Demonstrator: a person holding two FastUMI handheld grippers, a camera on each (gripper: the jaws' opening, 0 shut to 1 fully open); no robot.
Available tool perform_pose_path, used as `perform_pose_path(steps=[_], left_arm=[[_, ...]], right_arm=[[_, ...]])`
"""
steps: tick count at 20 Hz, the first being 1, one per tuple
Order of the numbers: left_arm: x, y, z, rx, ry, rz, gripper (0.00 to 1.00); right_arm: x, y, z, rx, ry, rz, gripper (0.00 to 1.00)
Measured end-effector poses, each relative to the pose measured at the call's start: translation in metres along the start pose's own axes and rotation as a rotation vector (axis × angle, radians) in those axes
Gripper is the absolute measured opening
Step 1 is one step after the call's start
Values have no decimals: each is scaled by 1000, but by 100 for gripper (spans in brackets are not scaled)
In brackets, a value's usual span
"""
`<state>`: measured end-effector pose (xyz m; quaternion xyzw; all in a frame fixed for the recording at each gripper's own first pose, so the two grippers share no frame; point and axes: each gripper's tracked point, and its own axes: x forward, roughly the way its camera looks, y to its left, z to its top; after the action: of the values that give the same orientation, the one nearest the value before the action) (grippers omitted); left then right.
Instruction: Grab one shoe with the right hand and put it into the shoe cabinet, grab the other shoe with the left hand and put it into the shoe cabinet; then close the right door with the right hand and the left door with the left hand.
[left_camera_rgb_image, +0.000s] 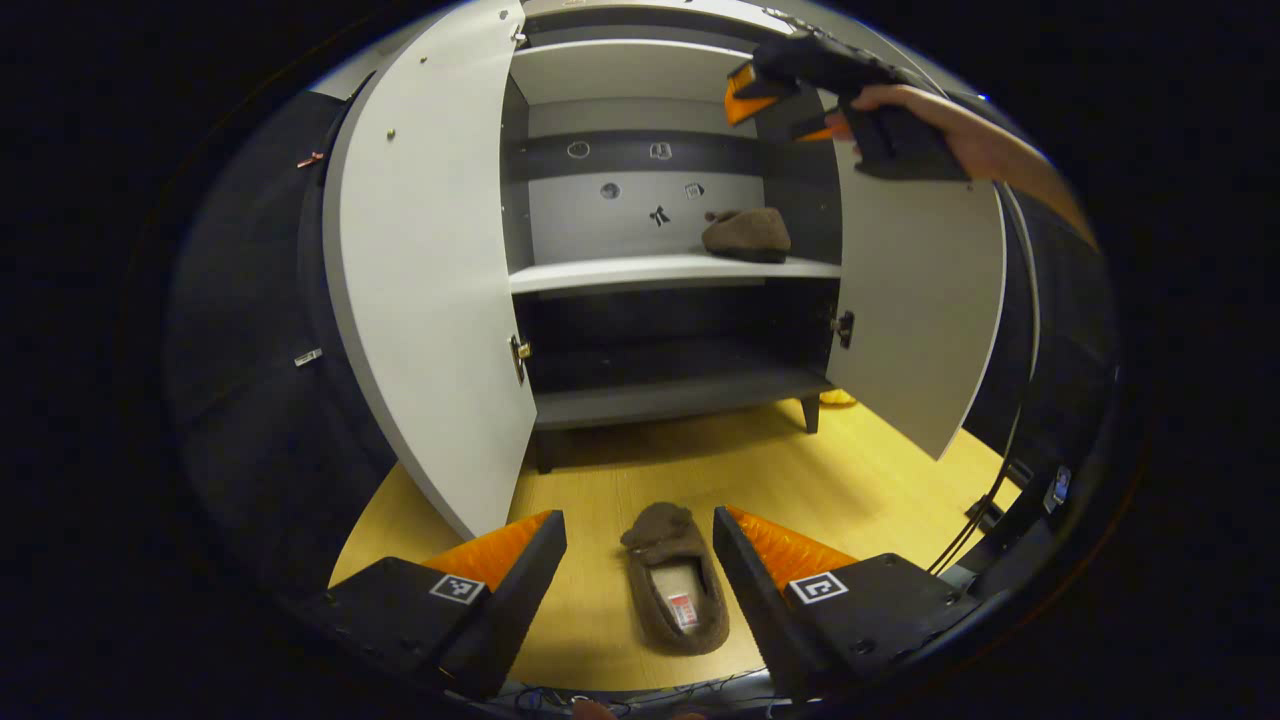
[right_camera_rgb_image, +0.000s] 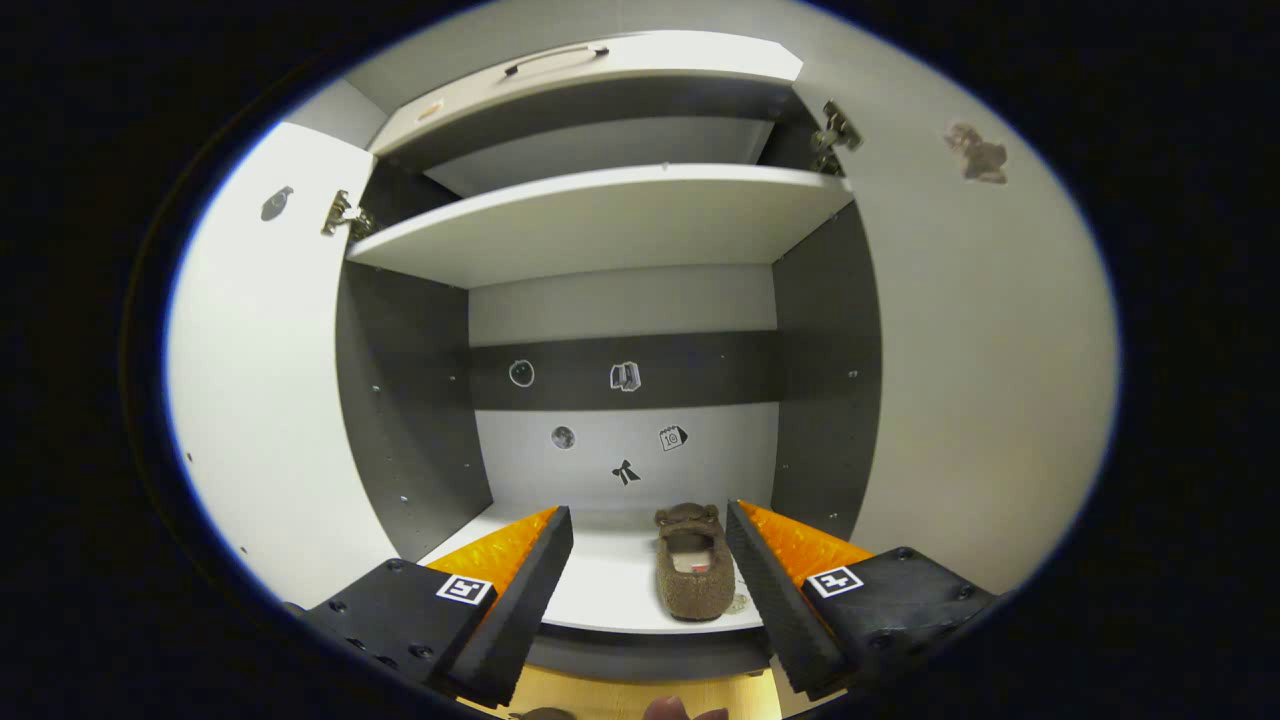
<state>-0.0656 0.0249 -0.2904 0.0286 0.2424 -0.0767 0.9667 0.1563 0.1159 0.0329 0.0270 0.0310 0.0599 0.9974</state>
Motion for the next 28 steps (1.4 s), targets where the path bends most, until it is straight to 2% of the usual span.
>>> perform_pose_path(steps=[3, 6, 11, 16, 18, 19, 20, 23, 25, 28], left_arm=[[26, -6, -50, -6, 97, -46, 93], [52, -12, -87, -55, 160, -78, 84], [100, 9, -118, -35, 179, 5, 69], [141, 5, -116, -47, 147, -8, 52], [153, 6, -115, -47, 151, 3, 50], [159, 7, -114, -43, 156, 9, 45], [161, 6, -114, -41, 166, 17, 31], [162, 10, -113, -49, 203, 43, 13], [156, 3, -109, -87, 240, 14, 11], [141, 0, -82, -118, 231, -14, 10]], right_arm=[[-41, 0, 14, 9, -36, 7, 98], [-73, -3, 19, 21, -48, 9, 98], [-121, -12, 21, 12, -27, -3, 98], [-150, -17, 6, -22, 8, -1, 98], [-158, -21, -3, -28, 26, -7, 98], [-160, -23, -7, -27, 39, -9, 98], [-162, -26, -11, -25, 47, -13, 98], [-168, -37, -18, -28, 62, -28, 98], [-170, -41, -22, -19, 66, -30, 98], [-173, -45, -30, 4, 82, -24, 98]])
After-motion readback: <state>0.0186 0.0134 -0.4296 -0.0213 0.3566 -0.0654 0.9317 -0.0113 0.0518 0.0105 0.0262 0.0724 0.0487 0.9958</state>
